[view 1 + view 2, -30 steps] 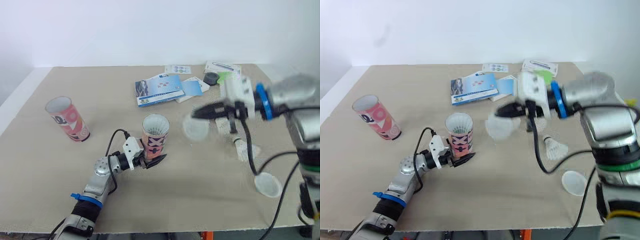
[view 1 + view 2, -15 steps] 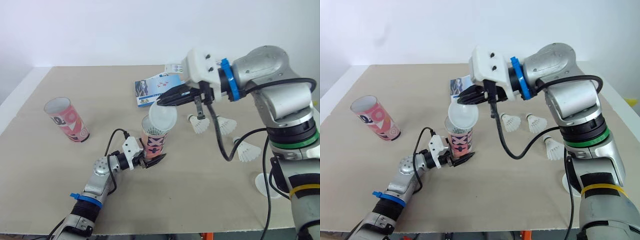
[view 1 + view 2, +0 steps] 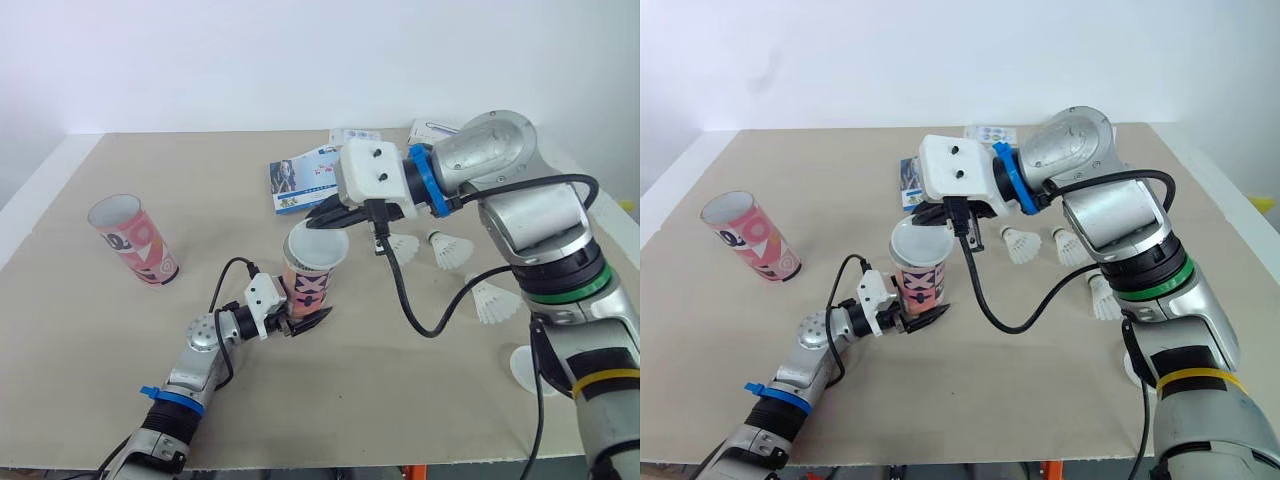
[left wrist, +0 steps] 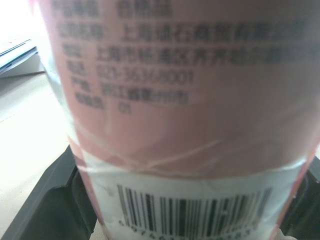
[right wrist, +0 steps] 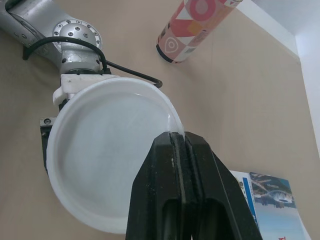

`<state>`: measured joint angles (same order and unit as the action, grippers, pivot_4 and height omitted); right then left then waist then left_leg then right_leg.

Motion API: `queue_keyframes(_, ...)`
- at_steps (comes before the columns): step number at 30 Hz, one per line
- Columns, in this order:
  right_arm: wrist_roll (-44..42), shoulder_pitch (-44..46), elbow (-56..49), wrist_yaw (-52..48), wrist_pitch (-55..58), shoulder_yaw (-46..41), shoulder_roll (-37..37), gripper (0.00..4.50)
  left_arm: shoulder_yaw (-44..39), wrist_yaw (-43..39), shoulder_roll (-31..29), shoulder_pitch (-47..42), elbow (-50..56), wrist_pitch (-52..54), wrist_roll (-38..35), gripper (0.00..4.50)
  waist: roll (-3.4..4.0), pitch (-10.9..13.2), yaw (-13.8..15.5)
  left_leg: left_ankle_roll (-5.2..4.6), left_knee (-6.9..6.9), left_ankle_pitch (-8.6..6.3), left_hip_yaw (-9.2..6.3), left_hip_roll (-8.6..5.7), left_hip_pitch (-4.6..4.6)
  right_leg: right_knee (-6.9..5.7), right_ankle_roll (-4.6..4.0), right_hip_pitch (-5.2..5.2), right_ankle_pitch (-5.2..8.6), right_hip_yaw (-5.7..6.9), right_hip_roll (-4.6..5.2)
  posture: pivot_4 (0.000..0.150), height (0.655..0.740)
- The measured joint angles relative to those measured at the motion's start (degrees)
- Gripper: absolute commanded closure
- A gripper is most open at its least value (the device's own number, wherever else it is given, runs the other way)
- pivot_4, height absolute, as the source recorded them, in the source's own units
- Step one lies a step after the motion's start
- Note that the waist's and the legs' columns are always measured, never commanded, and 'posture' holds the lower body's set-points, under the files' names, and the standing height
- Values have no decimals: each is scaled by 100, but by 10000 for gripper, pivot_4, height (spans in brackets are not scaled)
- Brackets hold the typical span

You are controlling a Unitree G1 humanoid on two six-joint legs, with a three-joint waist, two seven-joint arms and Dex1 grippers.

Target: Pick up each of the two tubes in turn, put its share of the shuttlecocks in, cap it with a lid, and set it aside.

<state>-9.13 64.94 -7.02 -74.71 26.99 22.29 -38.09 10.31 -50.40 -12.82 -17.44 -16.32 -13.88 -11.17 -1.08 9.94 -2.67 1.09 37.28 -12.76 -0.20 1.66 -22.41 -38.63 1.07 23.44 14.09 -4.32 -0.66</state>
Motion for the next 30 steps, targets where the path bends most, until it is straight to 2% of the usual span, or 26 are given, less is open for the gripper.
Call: queue_keyframes(30, 568, -102, -28, -146, -531, 227, 161, 44580, 5, 0, 7, -8, -18, -74, 98, 4960, 1, -1, -2, 0, -2, 0, -3, 0, 1, 4, -1, -1, 1, 3, 0, 1500, 7400)
